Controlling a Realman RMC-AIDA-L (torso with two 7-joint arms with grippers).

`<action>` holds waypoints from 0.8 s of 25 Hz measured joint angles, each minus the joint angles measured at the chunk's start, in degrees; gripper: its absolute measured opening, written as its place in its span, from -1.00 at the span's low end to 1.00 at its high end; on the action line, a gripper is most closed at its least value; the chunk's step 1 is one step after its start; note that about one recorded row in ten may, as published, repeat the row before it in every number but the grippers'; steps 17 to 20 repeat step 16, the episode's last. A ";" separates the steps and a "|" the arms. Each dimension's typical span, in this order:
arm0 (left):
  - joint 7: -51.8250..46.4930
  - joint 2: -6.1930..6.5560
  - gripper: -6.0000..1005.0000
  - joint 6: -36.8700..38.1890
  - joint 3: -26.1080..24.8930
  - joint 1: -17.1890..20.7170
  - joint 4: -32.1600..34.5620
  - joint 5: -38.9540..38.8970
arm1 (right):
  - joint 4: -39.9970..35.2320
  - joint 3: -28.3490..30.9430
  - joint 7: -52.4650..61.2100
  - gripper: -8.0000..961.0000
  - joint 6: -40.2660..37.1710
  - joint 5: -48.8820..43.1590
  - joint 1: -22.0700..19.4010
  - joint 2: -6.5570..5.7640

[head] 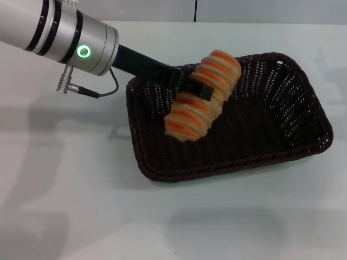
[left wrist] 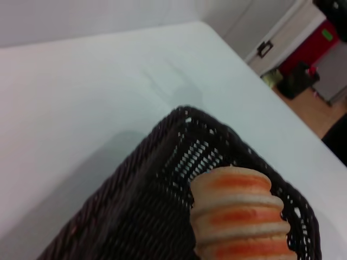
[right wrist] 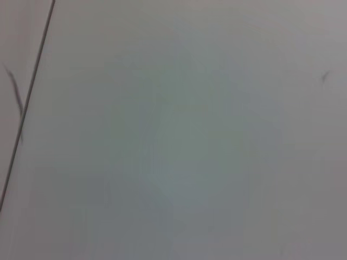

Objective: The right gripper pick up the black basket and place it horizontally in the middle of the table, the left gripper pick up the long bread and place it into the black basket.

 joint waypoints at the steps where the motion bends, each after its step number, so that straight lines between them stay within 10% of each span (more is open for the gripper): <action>1: 0.30 0.00 -0.21 0.29 -0.01 0.11 0.01 -0.42 | 0.09 -0.07 -0.01 0.63 0.00 0.00 -0.14 0.00; 9: 1.88 0.11 0.09 0.13 -0.08 0.50 -0.41 -1.80 | 0.66 -0.10 -0.03 0.63 0.12 0.01 -0.34 0.08; 12: 3.64 0.16 0.56 0.16 -1.35 1.75 -2.43 -2.22 | 0.77 -0.09 -0.07 0.63 0.17 0.01 -0.37 0.09; 20: 8.03 0.05 0.56 3.06 -4.31 5.01 -6.23 -4.13 | 0.31 -0.01 -0.73 0.63 -0.15 0.04 -0.36 0.09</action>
